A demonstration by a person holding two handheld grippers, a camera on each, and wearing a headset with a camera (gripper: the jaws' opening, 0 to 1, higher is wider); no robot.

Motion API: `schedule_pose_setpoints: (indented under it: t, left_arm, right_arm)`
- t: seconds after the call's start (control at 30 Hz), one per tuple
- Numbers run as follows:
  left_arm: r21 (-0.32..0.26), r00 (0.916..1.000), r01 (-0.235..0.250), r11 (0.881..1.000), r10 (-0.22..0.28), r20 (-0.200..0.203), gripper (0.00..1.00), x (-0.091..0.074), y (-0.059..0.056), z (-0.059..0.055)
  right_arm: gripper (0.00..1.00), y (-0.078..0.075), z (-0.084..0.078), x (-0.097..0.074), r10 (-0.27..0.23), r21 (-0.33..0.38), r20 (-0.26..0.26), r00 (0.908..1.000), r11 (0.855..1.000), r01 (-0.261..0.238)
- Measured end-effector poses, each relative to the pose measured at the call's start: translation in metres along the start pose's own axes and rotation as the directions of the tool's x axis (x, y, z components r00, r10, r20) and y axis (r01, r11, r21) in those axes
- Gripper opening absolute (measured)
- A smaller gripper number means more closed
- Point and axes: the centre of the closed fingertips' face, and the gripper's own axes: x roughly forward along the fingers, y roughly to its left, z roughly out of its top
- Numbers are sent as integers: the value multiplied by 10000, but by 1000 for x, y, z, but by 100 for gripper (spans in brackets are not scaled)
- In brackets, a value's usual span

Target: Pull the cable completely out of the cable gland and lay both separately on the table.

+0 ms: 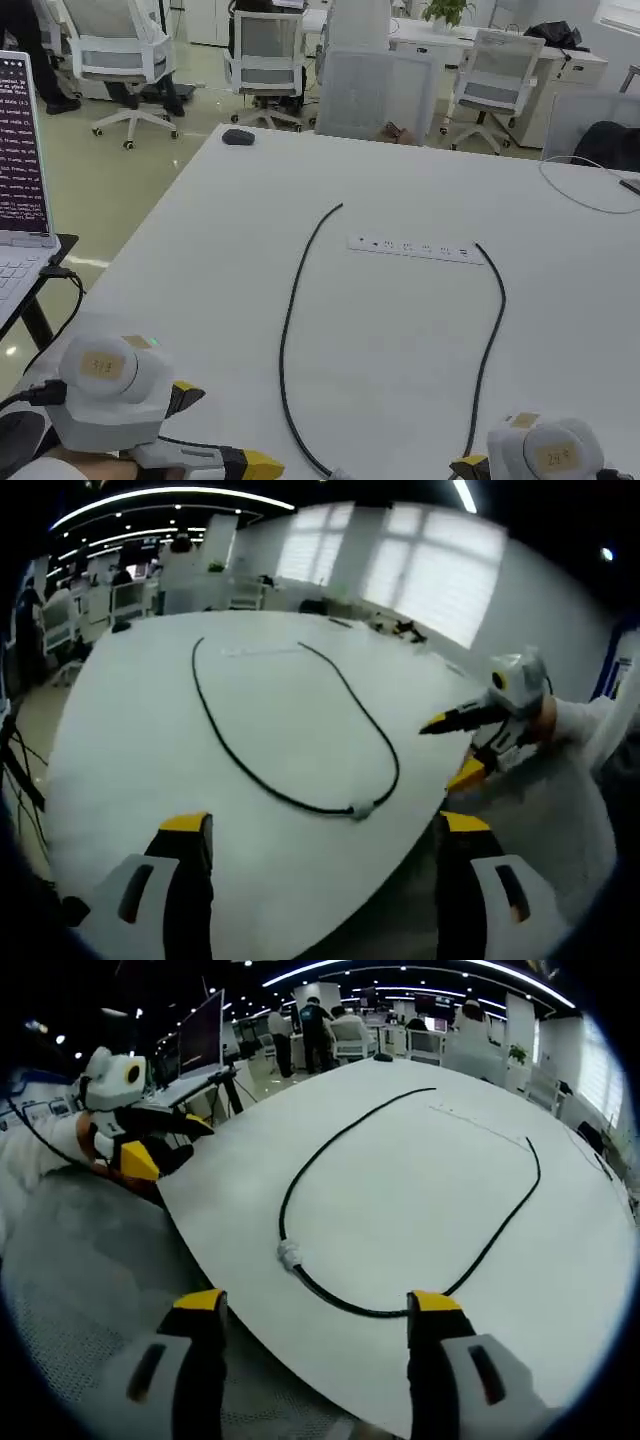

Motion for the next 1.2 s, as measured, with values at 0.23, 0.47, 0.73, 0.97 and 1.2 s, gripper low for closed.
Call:
schedule_pose_setpoints:
  t: [0.23,0.47,0.73,0.97,1.2]
  left_arm:
    - [509,9993,22,9987,-3,-362,87,3,-3,-5]
    - [684,9988,19,9977,15,-497,87,3,-4,-7]
    - [779,9983,-9,9970,55,-589,86,4,-3,-7]
    - [864,9978,-36,9963,93,-663,86,4,-3,-8]
    - [834,9980,22,9965,31,-633,86,5,-6,-7]
  right_arm:
    - [73,-1,-1,0,-17,130,11,10000,9999,17]
    - [72,0,-2,0,21,128,-86,10000,9999,-20]
    - [71,-3,-3,0,-25,105,-133,9999,9999,26]
    - [70,-4,-1,0,-38,47,-124,9999,10000,38]
    - [66,-3,1,0,20,-87,-25,10000,10000,-20]
